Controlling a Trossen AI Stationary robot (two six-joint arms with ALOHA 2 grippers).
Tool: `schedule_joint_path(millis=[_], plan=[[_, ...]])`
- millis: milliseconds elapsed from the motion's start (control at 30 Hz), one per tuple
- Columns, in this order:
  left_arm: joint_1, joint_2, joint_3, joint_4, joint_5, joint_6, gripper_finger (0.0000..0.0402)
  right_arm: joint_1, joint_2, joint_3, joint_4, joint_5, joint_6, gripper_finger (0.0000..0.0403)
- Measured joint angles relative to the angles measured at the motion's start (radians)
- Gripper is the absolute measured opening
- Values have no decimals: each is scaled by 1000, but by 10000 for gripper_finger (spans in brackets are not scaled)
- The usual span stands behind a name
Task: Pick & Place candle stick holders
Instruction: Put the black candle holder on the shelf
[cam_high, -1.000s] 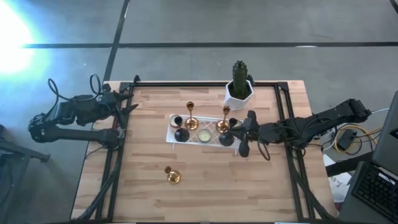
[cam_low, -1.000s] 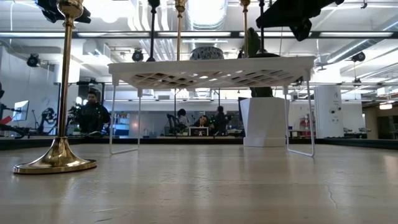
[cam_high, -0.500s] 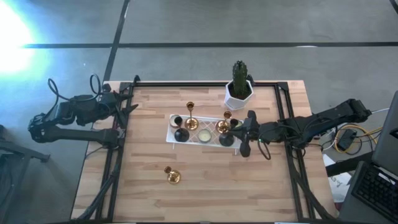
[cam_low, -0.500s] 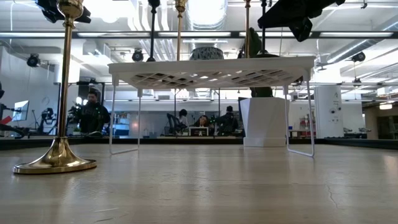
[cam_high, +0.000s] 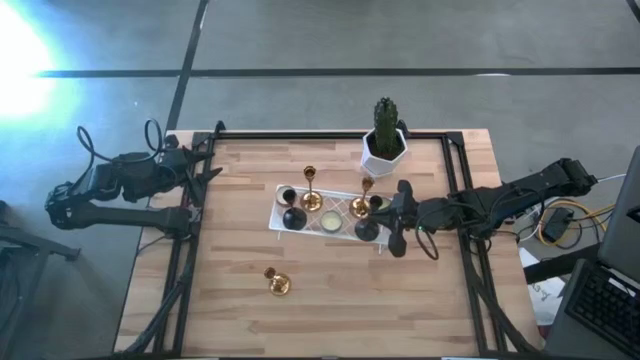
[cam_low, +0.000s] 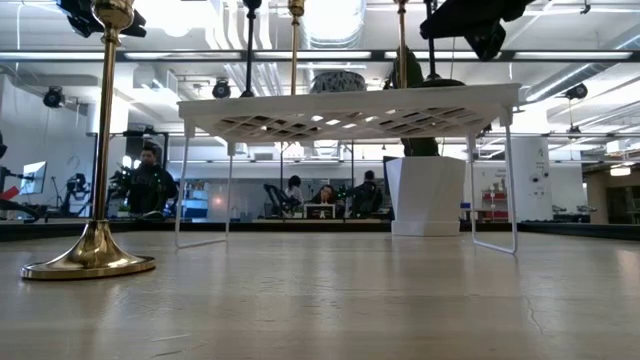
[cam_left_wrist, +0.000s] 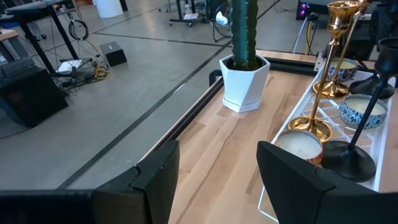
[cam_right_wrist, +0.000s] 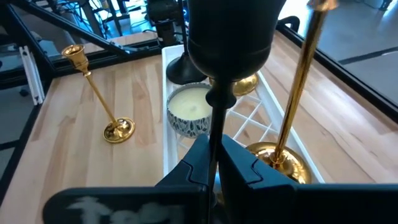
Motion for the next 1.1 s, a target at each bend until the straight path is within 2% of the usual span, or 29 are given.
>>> schedule_joint_path(millis=[1100], plan=[[0,0,0,0,1,-8,220,-2,-2,0,-28,79,-44,8]])
